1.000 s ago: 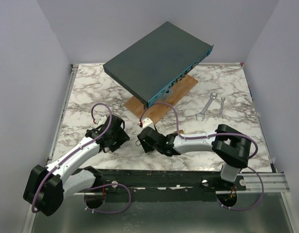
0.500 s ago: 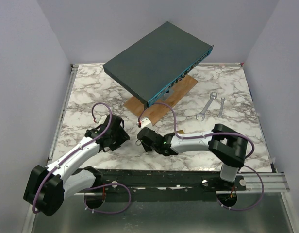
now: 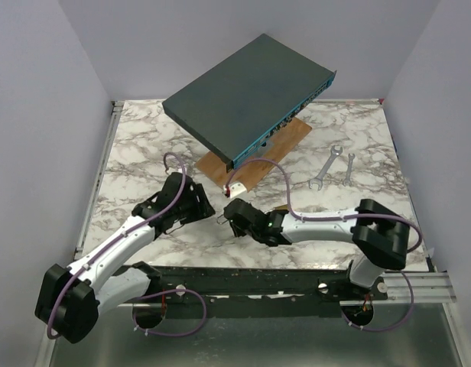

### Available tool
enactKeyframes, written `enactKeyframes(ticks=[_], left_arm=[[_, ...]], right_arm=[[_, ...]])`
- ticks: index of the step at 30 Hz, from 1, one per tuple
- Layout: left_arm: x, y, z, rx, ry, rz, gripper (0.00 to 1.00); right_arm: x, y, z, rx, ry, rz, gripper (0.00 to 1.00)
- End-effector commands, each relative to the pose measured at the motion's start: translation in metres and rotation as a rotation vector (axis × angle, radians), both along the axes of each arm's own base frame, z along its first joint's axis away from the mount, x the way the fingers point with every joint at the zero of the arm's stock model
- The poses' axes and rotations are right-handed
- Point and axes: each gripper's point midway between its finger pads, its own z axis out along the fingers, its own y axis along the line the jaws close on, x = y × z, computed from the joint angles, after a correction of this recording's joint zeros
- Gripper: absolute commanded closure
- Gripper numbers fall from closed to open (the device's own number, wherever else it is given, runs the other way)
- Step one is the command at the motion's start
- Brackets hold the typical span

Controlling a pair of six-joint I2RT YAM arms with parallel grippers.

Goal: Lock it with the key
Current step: Pick up the lock from the center of the board, then lock the lock.

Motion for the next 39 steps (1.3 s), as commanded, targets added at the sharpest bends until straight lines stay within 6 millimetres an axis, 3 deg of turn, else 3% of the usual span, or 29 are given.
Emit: enactKeyframes(ticks=[1,10,16,20,25,39], left_arm=[[0.011,-0.045,0.073,-0.084,-0.276,-0.322,0.42],[-0.003,-0.081,0.195,-0.076,-0.736,-0.615,0.42],[-0.025,-0.095,0.242,-0.102,-0.855,-0.81,0.41],[-0.044,-0.106,0.248,-0.107,-0.835,-0.959,0.41],[-0.065,-0.12,0.251,-0.068,-0.823,-1.089,0.42],[-0.074,-0.124,0.238,0.018,-0.824,-1.115,0.44]], right_arm=[[0.003,-0.006,0.054,0.103,-0.07,-0.041,0.83],[-0.017,-0.043,0.145,0.248,-0.114,-0.008,0.83],[-0.025,-0.061,0.204,0.33,-0.149,-0.001,0.83],[-0.034,-0.066,0.234,0.401,-0.154,0.031,0.83],[-0.04,-0.071,0.256,0.437,-0.155,0.059,0.83],[-0.05,-0.077,0.289,0.51,-0.161,0.092,0.84]])
